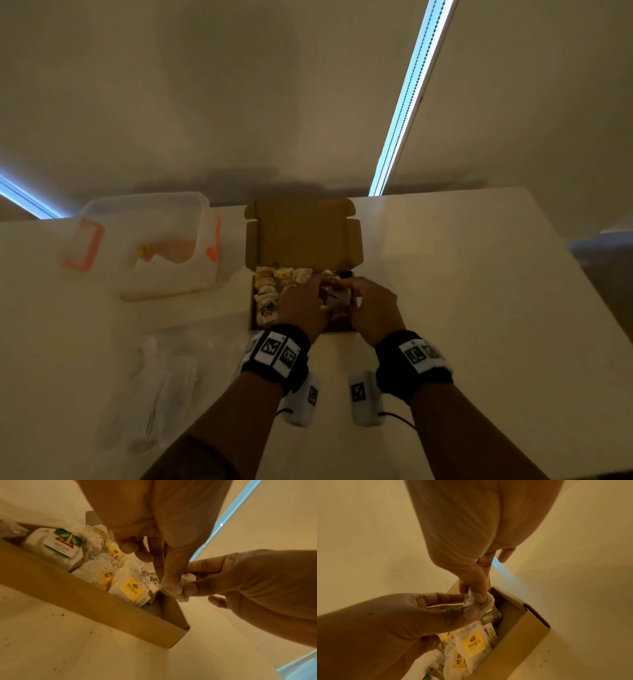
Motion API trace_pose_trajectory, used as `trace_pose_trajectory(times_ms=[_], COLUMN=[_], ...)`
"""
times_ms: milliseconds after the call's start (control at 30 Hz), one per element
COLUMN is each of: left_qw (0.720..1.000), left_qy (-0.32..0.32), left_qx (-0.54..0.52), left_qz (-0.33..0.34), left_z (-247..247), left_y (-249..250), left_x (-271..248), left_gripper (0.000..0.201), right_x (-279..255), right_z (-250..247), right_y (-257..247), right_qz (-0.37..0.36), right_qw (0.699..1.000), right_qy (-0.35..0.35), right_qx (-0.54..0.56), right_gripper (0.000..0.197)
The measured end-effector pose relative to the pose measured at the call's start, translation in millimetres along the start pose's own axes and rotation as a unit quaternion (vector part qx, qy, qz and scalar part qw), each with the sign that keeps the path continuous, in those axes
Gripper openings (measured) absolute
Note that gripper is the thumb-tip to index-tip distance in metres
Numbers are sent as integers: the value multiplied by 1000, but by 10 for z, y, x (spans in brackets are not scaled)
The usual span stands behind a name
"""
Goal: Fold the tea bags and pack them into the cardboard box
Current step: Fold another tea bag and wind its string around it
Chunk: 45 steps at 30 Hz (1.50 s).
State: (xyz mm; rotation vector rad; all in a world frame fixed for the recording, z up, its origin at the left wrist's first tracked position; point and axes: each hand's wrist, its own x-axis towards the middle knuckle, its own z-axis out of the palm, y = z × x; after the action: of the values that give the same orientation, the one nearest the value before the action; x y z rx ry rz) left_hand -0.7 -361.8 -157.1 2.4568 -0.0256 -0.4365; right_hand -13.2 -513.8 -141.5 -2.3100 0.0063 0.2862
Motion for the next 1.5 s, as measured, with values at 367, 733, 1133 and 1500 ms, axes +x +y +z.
trace_pose_trajectory(times_ms=[367,733,1133,1500], left_qw=[990,995,979,964], left_qy=[54,91,160,232], left_qx=[126,13,88,94], left_qz=[-14,41,-89,-91], left_z=[204,-326,-760,-1524], left_y=[-235,-83,-957,-1365], left_x=[215,-592,-2310,-2624], left_gripper=[39,40,39,59], right_x=[287,-215,-1173,-1259], right_z=[318,231,1061,1147], right_y=[281,44,-804,-1482], right_qz=[-47,-85,-243,-210], right_qw=[993,984,933,881], right_qy=[6,151,-263,-236], right_qx=[-110,-41,-31,-351], right_gripper=[42,27,31,51])
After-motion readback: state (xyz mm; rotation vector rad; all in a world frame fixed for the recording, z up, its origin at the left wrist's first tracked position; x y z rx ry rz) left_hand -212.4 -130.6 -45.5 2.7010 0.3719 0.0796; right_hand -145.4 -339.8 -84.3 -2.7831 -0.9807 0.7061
